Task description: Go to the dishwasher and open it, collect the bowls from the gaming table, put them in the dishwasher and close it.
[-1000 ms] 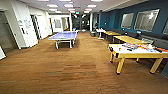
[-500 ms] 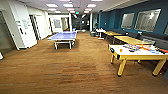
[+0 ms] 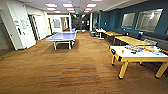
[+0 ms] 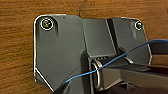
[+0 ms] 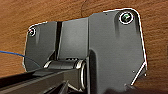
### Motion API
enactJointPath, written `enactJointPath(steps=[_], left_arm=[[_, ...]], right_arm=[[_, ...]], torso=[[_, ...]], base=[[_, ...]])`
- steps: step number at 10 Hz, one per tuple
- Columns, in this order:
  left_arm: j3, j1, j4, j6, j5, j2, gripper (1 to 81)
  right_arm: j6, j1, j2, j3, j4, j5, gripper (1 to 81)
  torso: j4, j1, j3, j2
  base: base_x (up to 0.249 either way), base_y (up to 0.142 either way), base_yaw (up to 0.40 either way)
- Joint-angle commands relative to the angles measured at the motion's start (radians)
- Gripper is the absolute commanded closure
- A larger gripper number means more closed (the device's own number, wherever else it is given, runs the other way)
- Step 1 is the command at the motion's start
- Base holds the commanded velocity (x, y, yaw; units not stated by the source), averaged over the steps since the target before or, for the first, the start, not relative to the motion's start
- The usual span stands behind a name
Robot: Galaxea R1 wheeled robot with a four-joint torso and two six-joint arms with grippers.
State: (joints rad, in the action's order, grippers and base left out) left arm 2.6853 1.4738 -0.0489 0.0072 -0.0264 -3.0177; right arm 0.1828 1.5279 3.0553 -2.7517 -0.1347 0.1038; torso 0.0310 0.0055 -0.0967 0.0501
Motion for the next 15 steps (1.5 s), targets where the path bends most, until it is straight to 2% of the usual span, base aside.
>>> enactJointPath(steps=[1, 15], left_arm=[[-0.001, -0.049, -0.006, 0.008, 0.052, 0.0, 1.0], [-0.001, -0.048, -0.008, 0.008, 0.052, -0.004, 1.0]], right_arm=[[-0.005, -0.05, -0.002, -0.002, -0.008, -0.05, 1.0], [-0.005, -0.047, -0.002, 0.003, -0.006, -0.05, 1.0]], torso=[[0.0, 0.0, 0.0, 0.0], [0.0, 0.0, 0.0, 0.0]], base=[[0.196, 0.0, 0.0], [0.196, 0.0, 0.0]])
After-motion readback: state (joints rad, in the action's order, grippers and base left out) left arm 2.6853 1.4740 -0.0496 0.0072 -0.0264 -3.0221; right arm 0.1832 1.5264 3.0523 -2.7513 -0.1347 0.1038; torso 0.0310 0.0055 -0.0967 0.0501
